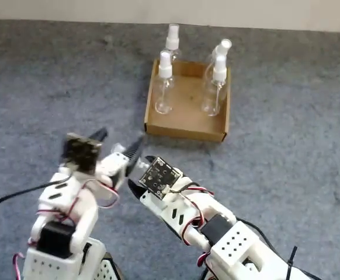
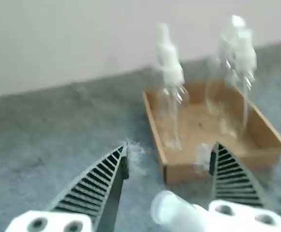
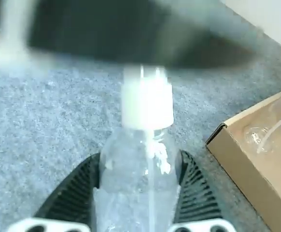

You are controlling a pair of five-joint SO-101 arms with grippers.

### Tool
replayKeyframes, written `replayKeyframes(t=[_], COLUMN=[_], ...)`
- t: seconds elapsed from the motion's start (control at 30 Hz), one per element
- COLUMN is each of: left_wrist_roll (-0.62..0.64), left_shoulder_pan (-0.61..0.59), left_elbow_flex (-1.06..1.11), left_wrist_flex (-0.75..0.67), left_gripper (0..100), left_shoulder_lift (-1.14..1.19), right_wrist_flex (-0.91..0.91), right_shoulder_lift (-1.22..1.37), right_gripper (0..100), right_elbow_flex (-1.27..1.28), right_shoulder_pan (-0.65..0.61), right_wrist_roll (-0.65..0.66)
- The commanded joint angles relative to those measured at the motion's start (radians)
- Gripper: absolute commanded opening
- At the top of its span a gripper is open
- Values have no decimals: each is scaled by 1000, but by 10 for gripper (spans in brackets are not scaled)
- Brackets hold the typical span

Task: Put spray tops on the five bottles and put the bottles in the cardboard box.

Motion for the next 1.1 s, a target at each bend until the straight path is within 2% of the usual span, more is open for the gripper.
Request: replayKeyframes(t=[0.0,0.07,0.17,0.27,0.43,0.63,0.77,0.83,0.97,1.07], left_wrist_roll=[6,6,5,5,0,-83,-81,-81,-81,-81], left_shoulder_pan=[-74,-107,-134,-131,-88,68,108,110,107,104], left_elbow_flex=[-36,-16,21,30,28,-19,-47,-64,-39,-12], left_wrist_flex=[21,40,35,21,-49,-49,21,54,57,15], left_gripper=[236,216,188,187,187,216,313,319,319,319], left_shoulder_lift=[-122,-189,-188,-131,31,189,185,168,147,147], right_wrist_flex=[-19,-19,-13,96,223,266,268,268,283,371], right_shoulder_lift=[-28,-28,-22,-19,-19,160,334,404,486,487], right_gripper=[4,4,3,3,3,3,3,3,3,3], right_elbow_flex=[-15,-16,-87,-251,-515,-677,-760,-806,-871,-906], right_shoulder_pan=[58,117,222,280,282,280,280,280,269,217], right_wrist_roll=[11,-5,-98,-138,-140,-144,-146,-147,-245,-238])
